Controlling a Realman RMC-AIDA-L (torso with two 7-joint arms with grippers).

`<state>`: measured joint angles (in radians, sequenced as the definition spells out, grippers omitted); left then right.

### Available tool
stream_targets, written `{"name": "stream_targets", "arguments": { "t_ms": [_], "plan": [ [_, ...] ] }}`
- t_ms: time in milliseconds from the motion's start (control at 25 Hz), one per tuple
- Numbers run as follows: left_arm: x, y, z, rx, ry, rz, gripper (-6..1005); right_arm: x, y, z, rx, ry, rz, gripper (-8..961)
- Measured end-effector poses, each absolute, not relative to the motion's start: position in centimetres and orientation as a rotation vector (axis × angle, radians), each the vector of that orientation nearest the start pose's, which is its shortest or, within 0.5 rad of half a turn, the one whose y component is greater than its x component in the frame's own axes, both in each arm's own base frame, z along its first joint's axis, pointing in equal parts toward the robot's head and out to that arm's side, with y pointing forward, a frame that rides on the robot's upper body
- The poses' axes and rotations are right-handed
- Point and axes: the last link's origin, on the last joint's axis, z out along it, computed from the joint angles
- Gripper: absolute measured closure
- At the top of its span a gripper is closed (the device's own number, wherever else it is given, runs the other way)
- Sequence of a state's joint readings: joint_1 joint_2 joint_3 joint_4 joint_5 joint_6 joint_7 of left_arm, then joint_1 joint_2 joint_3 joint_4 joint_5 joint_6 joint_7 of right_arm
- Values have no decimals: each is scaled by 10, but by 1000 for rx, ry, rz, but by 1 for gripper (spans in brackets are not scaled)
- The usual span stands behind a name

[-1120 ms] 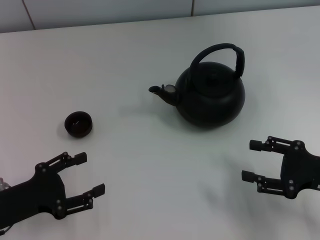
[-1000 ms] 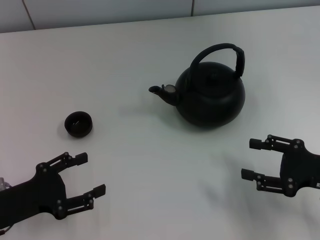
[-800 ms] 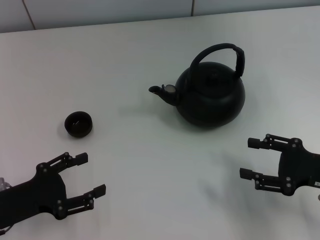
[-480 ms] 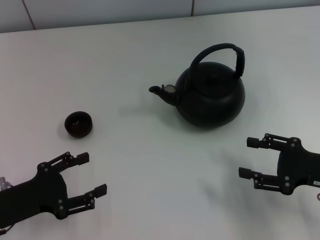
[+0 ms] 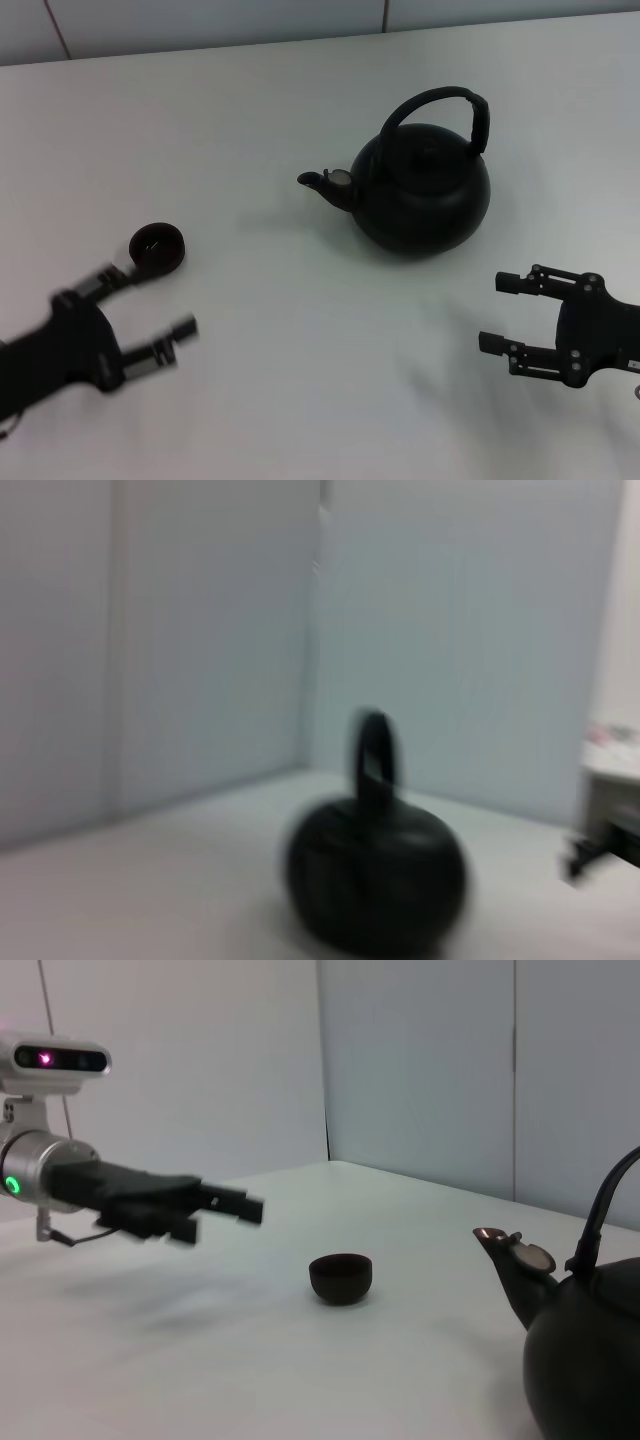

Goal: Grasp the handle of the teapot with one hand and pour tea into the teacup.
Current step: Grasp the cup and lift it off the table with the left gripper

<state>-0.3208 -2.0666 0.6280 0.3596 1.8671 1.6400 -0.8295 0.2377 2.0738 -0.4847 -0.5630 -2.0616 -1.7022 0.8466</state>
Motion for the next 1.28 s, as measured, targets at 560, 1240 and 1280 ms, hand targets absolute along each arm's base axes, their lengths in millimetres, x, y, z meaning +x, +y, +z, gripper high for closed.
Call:
{"name": "stream_targets", "arguments": {
  "t_ms": [560,1240,1280],
  "plan": [
    [-331,261,-14,-2214,-455,-872,150,345,222,7,-2577,397,691,224],
    [-349,264,-40,-2329,-443,-595,160,343,226,7,-2579,394,693,224],
    [-349,264,-40,-2329,-443,-594,161,343,226,7,-2579,394,693,224]
  ]
}}
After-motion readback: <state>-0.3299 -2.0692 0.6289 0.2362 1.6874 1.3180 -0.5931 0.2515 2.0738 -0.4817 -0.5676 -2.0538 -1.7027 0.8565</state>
